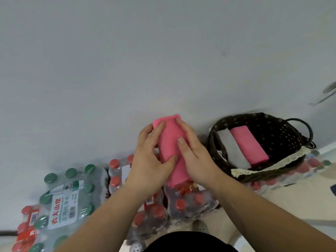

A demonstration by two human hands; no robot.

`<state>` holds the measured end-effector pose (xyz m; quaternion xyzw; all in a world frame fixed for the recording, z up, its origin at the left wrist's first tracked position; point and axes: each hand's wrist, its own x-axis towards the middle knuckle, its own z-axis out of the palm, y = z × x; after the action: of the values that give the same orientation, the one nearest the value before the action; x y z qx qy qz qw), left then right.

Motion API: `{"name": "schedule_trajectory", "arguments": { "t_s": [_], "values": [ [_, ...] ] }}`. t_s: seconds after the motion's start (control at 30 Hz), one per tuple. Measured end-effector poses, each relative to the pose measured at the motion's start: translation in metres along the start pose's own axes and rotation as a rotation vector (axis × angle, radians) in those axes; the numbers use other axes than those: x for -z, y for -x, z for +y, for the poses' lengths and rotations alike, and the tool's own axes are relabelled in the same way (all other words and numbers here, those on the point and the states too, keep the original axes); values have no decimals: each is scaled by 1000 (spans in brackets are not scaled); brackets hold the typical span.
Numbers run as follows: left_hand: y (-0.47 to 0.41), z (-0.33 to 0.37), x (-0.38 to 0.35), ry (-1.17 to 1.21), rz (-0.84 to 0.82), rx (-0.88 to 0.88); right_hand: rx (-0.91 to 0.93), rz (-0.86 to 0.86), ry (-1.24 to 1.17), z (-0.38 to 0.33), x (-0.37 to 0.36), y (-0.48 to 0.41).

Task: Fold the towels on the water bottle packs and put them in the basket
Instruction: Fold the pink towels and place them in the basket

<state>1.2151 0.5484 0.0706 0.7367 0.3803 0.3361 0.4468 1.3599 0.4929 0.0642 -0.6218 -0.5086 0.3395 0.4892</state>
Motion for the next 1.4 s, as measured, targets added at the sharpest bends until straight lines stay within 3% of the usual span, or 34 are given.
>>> {"name": "schedule_trajectory", "arguments": {
  "t_s": [0.17, 0.4, 0.57, 0.67, 0.77, 0.9, 1.13, 1.33, 1.4],
  "values": [
    [-34, 56, -70, 69, 16, -122, 142, 113, 16, -6, 102, -17],
    [-64, 86, -173, -3, -56, -94, 133, 217, 130, 33, 208, -14],
    [-75, 80, -225, -265, -311, -61, -9, 245, 379, 81, 270, -2],
    [-78, 72, -245, -554, -455, -97, -143, 194, 568, 103, 298, 0],
    [-83, 57, -266, -865, -585, -127, -212, 96, 664, 111, 306, -3],
    [-92, 35, -284, -1043, -756, -66, -324, -46, 754, 118, 296, -15],
    [-88, 19, -279, -1109, -809, -77, -142, 100, 706, 132, 279, -24],
    [-88, 21, -283, -1116, -831, -67, -391, -229, 1125, 141, 277, -16],
    [-90, 22, -283, -1123, -844, -61, -389, -268, 1274, 137, 274, -9]
  ]
}}
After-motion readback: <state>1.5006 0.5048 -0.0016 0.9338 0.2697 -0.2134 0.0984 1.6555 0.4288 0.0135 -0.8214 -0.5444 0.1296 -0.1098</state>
